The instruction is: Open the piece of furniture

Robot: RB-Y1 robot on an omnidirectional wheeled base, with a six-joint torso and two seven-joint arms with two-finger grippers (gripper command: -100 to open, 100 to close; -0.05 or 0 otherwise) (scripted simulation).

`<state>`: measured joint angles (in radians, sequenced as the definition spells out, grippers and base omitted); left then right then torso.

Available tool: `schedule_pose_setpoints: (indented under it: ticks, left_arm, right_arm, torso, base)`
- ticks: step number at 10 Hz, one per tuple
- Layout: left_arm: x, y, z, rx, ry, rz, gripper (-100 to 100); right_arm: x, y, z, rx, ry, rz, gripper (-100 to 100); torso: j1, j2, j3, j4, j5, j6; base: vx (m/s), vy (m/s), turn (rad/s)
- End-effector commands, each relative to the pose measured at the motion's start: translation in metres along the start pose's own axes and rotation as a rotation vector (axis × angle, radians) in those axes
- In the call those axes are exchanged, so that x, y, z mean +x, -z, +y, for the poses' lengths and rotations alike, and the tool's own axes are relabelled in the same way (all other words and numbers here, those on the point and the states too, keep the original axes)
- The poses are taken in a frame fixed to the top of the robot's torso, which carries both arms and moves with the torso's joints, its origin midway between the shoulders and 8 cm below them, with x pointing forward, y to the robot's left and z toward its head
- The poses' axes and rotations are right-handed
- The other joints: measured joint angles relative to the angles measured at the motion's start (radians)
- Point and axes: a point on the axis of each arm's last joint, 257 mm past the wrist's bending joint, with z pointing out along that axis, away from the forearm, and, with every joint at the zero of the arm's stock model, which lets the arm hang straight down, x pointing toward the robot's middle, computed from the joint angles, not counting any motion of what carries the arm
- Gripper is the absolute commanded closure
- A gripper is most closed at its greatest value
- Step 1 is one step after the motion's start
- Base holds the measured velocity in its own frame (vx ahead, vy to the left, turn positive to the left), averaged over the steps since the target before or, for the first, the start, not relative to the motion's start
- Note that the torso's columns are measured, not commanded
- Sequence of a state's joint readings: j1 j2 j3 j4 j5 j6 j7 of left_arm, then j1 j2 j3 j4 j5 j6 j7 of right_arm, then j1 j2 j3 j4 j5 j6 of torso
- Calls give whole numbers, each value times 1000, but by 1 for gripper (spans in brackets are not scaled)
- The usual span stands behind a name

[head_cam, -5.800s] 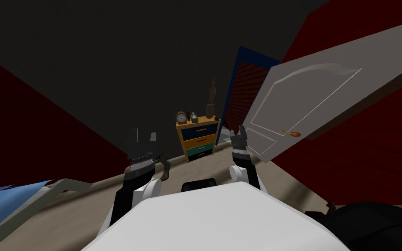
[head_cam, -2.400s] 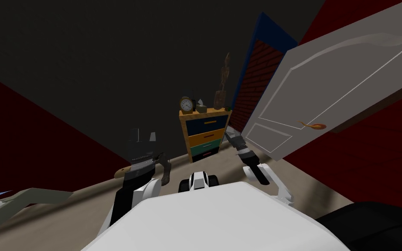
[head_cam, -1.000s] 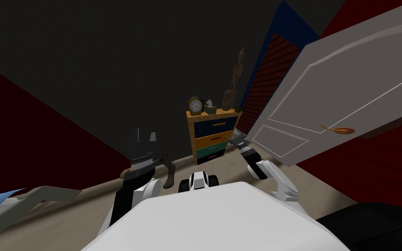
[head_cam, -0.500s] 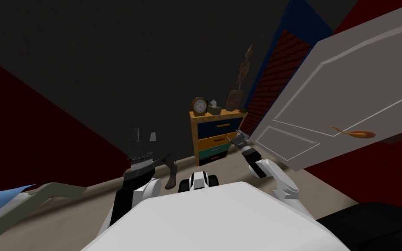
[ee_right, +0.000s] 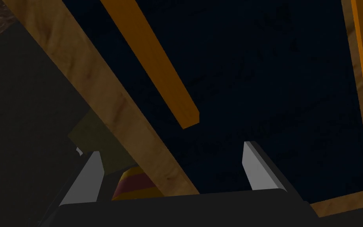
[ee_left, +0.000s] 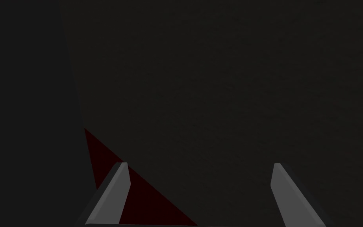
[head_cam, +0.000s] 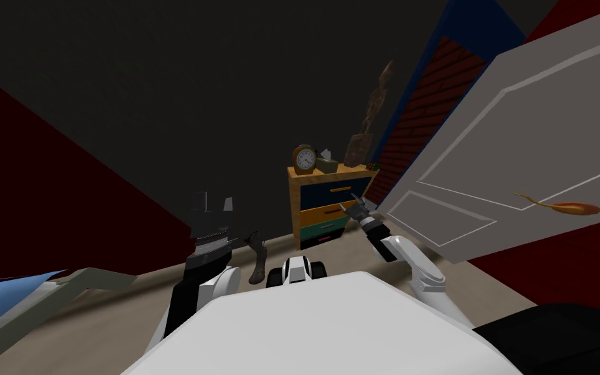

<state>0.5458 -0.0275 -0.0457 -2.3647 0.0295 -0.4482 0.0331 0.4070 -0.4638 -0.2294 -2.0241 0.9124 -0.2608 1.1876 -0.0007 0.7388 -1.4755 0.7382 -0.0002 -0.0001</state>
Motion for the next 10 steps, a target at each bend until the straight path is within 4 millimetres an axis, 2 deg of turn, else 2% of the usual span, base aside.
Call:
schedule_pose_setpoints:
  ticks: [1, 9, 10]
  left_arm:
    - [0, 0, 0, 0, 0, 0, 0]
    - [0, 0, 0, 0, 0, 0, 0]
    - [0, 0, 0, 0, 0, 0, 0]
  right_arm:
    - [14, -3, 0, -19, 154, 24, -100]
    - [38, -8, -6, -53, 462, 62, -100]
    - [36, -7, -5, -51, 438, 58, -100]
  torso:
    - [1, 0, 0, 0, 0, 0]
    - [0, 0, 0, 0, 0, 0]
    - [1, 0, 0, 0, 0, 0]
  base:
    - [65, 51, 89]
    - [45, 40, 41]
    - [16, 14, 7]
